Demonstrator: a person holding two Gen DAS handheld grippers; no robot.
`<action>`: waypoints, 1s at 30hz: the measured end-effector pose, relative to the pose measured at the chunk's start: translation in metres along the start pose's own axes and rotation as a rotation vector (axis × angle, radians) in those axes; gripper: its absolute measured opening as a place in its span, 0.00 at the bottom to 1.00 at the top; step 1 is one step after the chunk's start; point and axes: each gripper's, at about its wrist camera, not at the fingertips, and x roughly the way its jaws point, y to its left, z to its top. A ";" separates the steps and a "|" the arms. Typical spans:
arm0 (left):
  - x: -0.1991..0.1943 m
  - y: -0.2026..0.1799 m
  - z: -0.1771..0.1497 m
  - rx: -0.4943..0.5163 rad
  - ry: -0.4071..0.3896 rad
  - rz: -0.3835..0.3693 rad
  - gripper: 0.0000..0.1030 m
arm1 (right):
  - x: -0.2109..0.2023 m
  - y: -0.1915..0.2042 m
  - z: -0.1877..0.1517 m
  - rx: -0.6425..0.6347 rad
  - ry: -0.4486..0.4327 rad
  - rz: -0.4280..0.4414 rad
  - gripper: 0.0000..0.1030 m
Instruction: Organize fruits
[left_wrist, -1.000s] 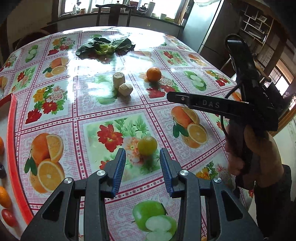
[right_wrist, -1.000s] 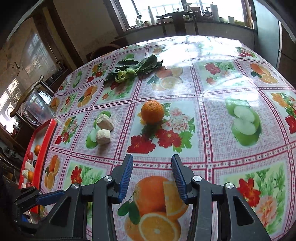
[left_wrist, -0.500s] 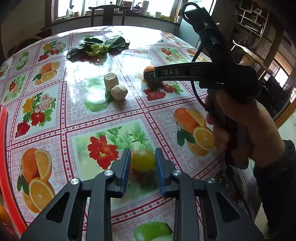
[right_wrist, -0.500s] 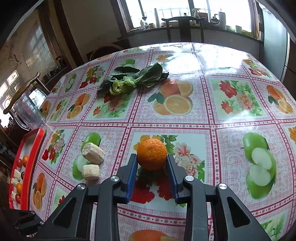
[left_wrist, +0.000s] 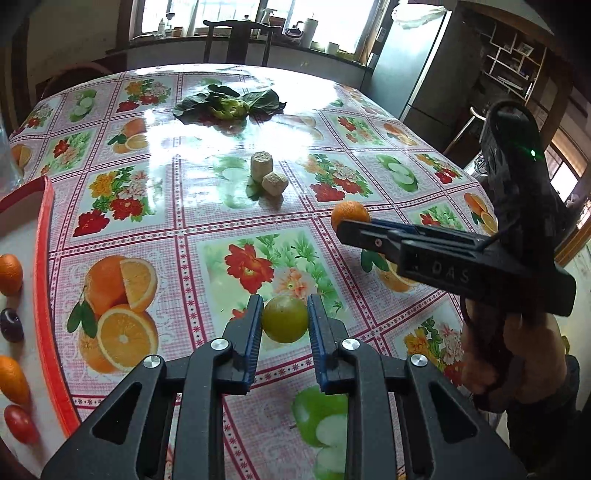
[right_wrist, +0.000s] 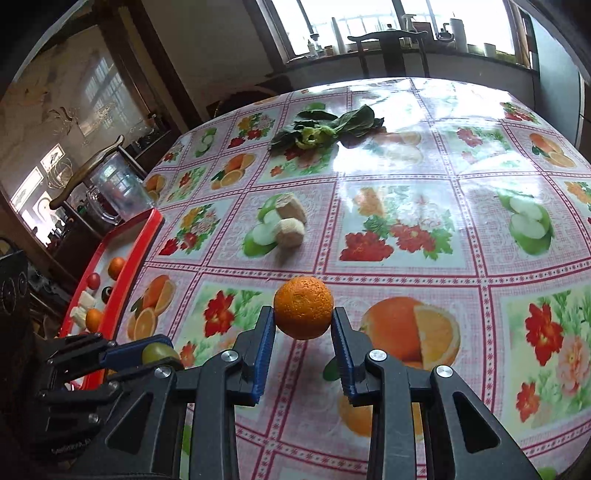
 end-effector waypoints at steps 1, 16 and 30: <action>-0.004 0.002 -0.002 -0.005 -0.006 0.003 0.21 | -0.002 0.005 -0.003 -0.004 0.002 0.006 0.30; -0.056 0.041 -0.033 -0.108 -0.077 0.048 0.21 | -0.016 0.069 -0.031 -0.065 0.018 0.078 0.30; -0.089 0.081 -0.056 -0.175 -0.119 0.107 0.21 | -0.012 0.123 -0.043 -0.139 0.044 0.136 0.30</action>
